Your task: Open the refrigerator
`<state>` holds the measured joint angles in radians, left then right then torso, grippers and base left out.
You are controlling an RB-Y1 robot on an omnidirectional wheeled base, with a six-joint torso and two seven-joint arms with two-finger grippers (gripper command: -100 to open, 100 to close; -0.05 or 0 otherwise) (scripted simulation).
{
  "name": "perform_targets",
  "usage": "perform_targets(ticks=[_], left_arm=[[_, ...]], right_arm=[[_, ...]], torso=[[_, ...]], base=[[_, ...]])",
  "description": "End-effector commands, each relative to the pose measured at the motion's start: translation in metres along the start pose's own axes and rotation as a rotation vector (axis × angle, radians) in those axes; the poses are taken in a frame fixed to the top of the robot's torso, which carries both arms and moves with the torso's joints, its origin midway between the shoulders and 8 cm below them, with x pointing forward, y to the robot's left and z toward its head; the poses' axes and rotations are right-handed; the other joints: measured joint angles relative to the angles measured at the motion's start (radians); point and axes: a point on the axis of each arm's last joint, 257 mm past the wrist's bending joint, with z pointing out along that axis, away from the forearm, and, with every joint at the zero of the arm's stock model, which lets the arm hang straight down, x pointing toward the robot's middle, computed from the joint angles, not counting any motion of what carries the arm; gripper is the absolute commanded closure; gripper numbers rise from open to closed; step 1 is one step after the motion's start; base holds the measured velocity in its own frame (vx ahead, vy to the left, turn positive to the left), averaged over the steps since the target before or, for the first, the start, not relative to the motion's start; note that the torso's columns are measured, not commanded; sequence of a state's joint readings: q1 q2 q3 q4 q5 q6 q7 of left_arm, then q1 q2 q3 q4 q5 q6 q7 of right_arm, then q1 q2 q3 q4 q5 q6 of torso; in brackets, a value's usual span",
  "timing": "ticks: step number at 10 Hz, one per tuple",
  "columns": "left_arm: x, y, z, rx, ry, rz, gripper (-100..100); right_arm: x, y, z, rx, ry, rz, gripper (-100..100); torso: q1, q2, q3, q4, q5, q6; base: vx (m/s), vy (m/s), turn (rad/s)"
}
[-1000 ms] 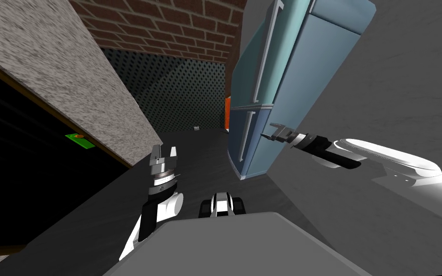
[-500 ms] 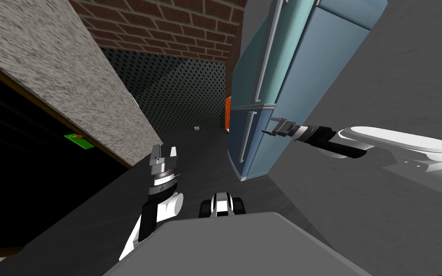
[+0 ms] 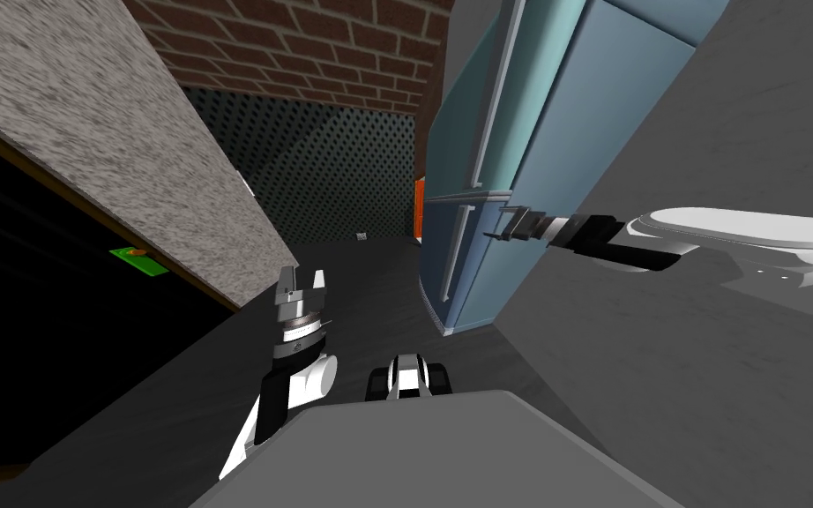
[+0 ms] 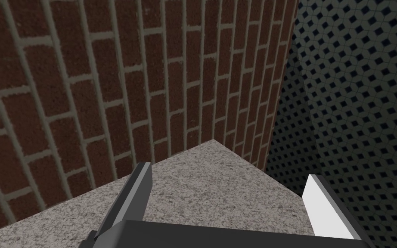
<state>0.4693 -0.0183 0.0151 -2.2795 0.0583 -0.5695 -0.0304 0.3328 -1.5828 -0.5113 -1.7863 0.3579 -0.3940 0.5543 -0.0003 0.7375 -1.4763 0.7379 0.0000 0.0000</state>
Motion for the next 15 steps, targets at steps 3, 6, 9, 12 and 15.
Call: perform_targets(ticks=[3, 6, 9, 12, 15], left_arm=[[0.0, 0.0, 0.0, 0.0, 0.0, 0.0, 0], [0.0, 0.0, 0.0, 0.0, 0.0, 0.0, 0], [0.0, 0.0, 0.0, 0.0, 0.0, 0.0, 0], [0.0, 0.0, 0.0, 0.0, 0.0, 0.0, 0], [0.0, 0.0, 0.0, 0.0, 0.0, 0.0, 0]], right_arm=[[-0.007, -0.032, 0.011, -0.006, 0.05, -0.153, -100], [-0.017, -0.056, 0.021, -0.01, 0.082, -0.265, -100], [-0.028, -0.076, 0.031, -0.01, 0.106, -0.363, -100], [-0.042, -0.092, 0.04, -0.011, 0.122, -0.449, -100], [-0.058, -0.107, 0.05, -0.011, 0.135, -0.541, -100]], torso=[[0.001, 0.001, 0.0, 0.0, 0.0, 0.0], [0.0, 0.0, 0.0, 0.0, 0.0, 0.0], [0.0, 0.001, 0.001, 0.0, 0.0, 0.0], [0.001, 0.0, 0.0, 0.0, 0.0, 0.0], [0.001, 0.0, 0.0, 0.0, 0.0, 0.0]], base=[[0.05, -0.005, -0.006], [0.063, -0.009, -0.008], [0.054, -0.005, -0.007], [0.037, -0.003, -0.005], [0.058, 0.0, -0.002]])
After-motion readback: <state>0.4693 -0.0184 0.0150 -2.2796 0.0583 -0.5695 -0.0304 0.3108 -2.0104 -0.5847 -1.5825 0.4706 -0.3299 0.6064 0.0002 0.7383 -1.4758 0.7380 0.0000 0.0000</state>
